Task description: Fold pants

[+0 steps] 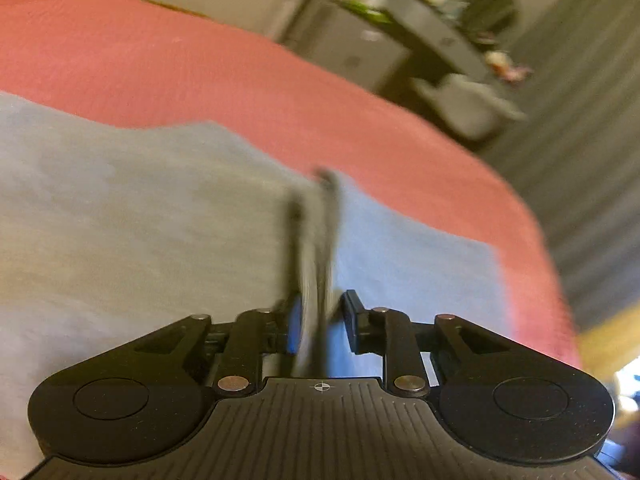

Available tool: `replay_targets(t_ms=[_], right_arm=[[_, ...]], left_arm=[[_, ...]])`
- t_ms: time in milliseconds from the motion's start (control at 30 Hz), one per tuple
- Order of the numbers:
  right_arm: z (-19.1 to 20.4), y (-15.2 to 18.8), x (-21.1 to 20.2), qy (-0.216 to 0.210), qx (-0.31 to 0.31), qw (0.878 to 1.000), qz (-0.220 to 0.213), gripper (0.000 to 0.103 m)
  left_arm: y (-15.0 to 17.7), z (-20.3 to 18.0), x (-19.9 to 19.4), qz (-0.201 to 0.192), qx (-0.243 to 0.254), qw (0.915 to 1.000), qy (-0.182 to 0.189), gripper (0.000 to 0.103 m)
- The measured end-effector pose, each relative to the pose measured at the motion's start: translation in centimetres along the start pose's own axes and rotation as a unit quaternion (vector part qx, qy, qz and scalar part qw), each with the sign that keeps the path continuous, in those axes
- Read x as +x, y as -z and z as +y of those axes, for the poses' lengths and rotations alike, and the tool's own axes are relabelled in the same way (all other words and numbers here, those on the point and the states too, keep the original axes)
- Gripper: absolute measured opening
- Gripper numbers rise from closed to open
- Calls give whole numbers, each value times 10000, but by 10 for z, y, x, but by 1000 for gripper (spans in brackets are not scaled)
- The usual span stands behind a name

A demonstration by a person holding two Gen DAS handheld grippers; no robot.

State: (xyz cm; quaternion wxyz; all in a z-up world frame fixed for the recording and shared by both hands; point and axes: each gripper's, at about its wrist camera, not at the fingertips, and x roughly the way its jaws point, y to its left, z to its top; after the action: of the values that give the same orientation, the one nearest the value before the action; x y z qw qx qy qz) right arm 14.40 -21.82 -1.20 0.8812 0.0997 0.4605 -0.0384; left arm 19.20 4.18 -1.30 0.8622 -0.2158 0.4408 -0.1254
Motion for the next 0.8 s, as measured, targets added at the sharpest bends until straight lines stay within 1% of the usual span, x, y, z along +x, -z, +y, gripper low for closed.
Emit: replay_targets(t_ms=[33, 100, 133, 167, 200, 300, 367, 400, 467, 500, 533, 633, 667, 700, 733, 767, 800], right_arm=[[1, 0, 0, 1, -31, 10000, 6, 39], [3, 2, -2, -11, -88, 10000, -20, 39], [5, 2, -2, -30, -116, 9999, -28, 39], [6, 2, -3, -42, -131, 9999, -41, 39], [6, 2, -3, -59, -133, 9999, -64, 39], [9, 3, -5, -85, -141, 9997, -157, 39], [11, 5, -4, -147, -215, 9995, -192, 39], [15, 5, -2, -151, -302, 9993, -151, 39], [25, 9, 1, 0, -586, 9983, -49, 39], [30, 11, 2, 33, -699, 9975, -24, 40], [37, 15, 2, -45, -818, 9966, 9, 40], [52, 25, 4, -548, -1078, 9926, 108, 42], [56, 27, 4, -604, -1166, 9913, 112, 42], [60, 29, 5, -616, -1284, 9898, 85, 42], [61, 29, 5, -602, -1354, 9889, 60, 42], [60, 29, 6, -605, -1338, 9891, 62, 42], [59, 30, 5, -631, -1277, 9898, 57, 42]], left_arm=[[-1, 1, -1, -123, -18, 9999, -30, 29], [-4, 5, -7, -267, -229, 9991, 250, 35], [-4, 7, -8, -273, -344, 9981, 423, 42], [-3, 8, -9, -238, -388, 9975, 545, 47], [-4, 8, -8, -194, -375, 9975, 564, 47], [0, -8, -5, -146, -12, 9991, 386, 50], [4, -11, -3, -126, 176, 9992, 345, 57], [6, -13, 1, -107, 251, 9993, 259, 58], [9, -11, 11, -19, 282, 9996, 48, 58], [10, -9, 17, -1, 242, 9997, 7, 58], [9, -6, 20, -12, 206, 9998, 21, 58], [4, -3, 26, -144, 208, 9995, 183, 55], [3, -2, 27, -192, 202, 9993, 255, 51], [3, 0, 28, -248, 194, 9989, 360, 44], [2, 2, 29, -314, 183, 9980, 511, 29], [2, 3, 29, -410, 157, 9975, 550, 24], [2, 5, 25, -592, 89, 9965, 580, 23]])
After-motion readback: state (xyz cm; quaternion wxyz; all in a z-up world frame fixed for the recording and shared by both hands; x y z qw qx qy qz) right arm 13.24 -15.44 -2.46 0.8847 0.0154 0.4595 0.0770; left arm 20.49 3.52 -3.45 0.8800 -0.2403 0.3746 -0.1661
